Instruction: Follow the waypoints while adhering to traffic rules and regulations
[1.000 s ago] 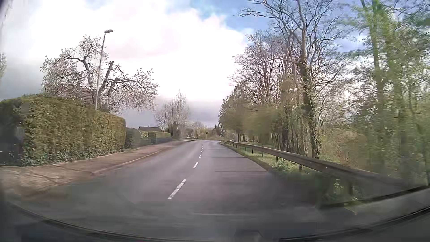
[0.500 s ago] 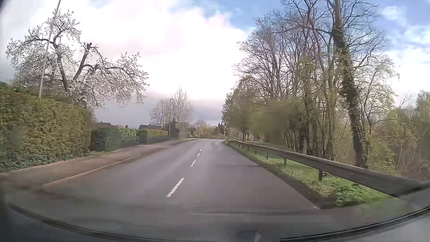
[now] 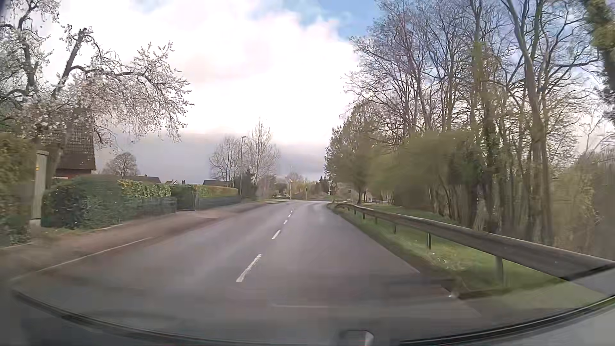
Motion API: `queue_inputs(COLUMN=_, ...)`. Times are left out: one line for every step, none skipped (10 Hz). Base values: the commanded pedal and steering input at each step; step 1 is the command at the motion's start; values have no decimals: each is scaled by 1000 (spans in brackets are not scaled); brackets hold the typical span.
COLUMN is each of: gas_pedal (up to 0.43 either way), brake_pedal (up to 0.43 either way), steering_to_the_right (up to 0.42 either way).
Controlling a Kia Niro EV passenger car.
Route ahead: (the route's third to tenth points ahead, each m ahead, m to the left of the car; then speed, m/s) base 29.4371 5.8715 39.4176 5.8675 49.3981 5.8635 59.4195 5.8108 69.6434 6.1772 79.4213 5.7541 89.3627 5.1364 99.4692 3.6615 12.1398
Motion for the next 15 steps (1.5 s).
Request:
queue_inputs(gas_pedal=39, brake_pedal=0, steering_to_the_right=-16)
queue_inputs(gas_pedal=39, brake_pedal=0, steering_to_the_right=-16)
queue_inputs(gas_pedal=39, brake_pedal=0, steering_to_the_right=-15)
queue_inputs(gas_pedal=39, brake_pedal=0, steering_to_the_right=-15)
queue_inputs(gas_pedal=39, brake_pedal=0, steering_to_the_right=-16)
queue_inputs(gas_pedal=39, brake_pedal=0, steering_to_the_right=-16)
queue_inputs(gas_pedal=39, brake_pedal=0, steering_to_the_right=-15)
queue_inputs(gas_pedal=39, brake_pedal=0, steering_to_the_right=-15)
queue_inputs(gas_pedal=39, brake_pedal=0, steering_to_the_right=-15)
queue_inputs(gas_pedal=39, brake_pedal=0, steering_to_the_right=-14)
queue_inputs(gas_pedal=39, brake_pedal=0, steering_to_the_right=-13)
queue_inputs(gas_pedal=39, brake_pedal=0, steering_to_the_right=-7)
queue_inputs(gas_pedal=28, brake_pedal=0, steering_to_the_right=-3)
queue_inputs(gas_pedal=28, brake_pedal=0, steering_to_the_right=-4)
queue_inputs(gas_pedal=28, brake_pedal=0, steering_to_the_right=-4)
